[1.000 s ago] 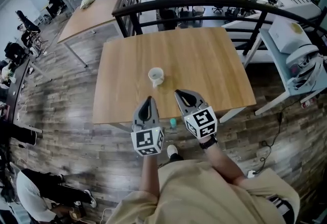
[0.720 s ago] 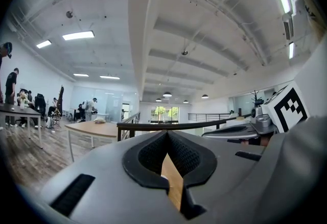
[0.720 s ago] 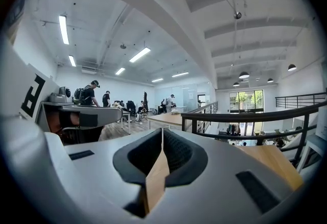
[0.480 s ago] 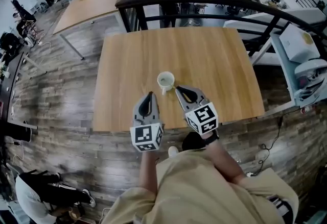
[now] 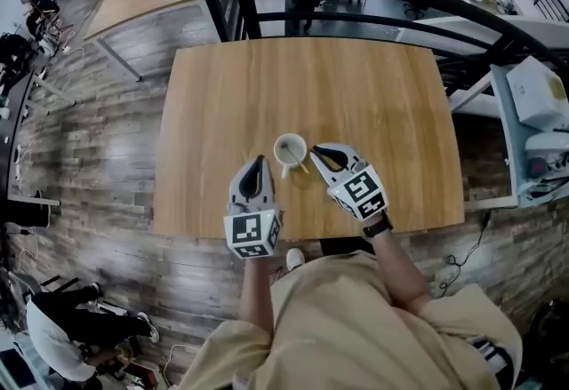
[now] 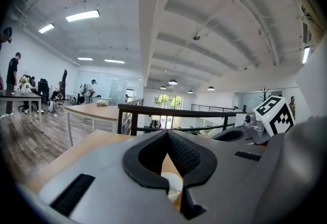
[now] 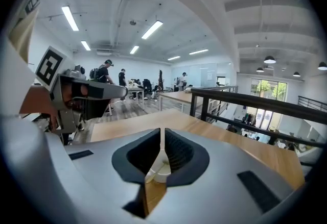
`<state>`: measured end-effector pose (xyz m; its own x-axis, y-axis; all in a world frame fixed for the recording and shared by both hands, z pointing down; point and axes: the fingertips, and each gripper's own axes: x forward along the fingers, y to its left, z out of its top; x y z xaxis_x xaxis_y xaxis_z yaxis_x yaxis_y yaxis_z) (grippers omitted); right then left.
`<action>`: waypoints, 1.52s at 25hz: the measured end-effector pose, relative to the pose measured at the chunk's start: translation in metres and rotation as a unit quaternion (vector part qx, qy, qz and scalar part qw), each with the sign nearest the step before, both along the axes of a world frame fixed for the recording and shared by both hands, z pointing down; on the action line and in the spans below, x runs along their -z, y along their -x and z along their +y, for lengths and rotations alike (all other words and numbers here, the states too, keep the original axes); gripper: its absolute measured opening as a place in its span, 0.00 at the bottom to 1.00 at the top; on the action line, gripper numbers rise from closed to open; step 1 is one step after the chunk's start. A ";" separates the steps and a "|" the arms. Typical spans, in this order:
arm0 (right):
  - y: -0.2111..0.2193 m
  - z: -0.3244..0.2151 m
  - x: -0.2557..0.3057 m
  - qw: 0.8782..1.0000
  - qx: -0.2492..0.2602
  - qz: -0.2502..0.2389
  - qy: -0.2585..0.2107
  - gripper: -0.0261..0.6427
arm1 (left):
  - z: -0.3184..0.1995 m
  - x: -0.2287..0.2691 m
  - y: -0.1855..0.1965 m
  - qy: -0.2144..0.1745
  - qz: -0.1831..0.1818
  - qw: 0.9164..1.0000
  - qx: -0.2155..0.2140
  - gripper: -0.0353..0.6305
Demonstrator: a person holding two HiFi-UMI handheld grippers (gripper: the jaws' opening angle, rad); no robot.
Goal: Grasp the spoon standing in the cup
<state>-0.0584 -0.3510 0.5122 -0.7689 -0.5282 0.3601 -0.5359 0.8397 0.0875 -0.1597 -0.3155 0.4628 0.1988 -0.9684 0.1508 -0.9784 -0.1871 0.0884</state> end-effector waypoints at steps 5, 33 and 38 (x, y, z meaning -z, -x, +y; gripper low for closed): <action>0.015 -0.012 -0.037 0.989 0.135 0.062 0.004 0.07 | -0.028 -0.021 0.002 0.025 0.006 1.000 0.004 0.06; 0.037 0.013 -0.178 0.787 0.524 0.293 -0.142 0.21 | -0.040 -0.098 0.006 0.118 0.041 0.992 -0.006 0.06; 0.049 0.014 -0.172 0.800 0.513 0.275 -0.145 0.14 | -0.037 -0.098 0.009 0.119 0.044 0.992 -0.006 0.06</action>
<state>-0.1076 -0.3369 0.6841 -0.6181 0.1563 0.7704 0.6091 0.7147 0.3438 -0.1683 -0.3530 0.5606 0.2322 -0.9053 0.3556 -0.9628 -0.1620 0.2162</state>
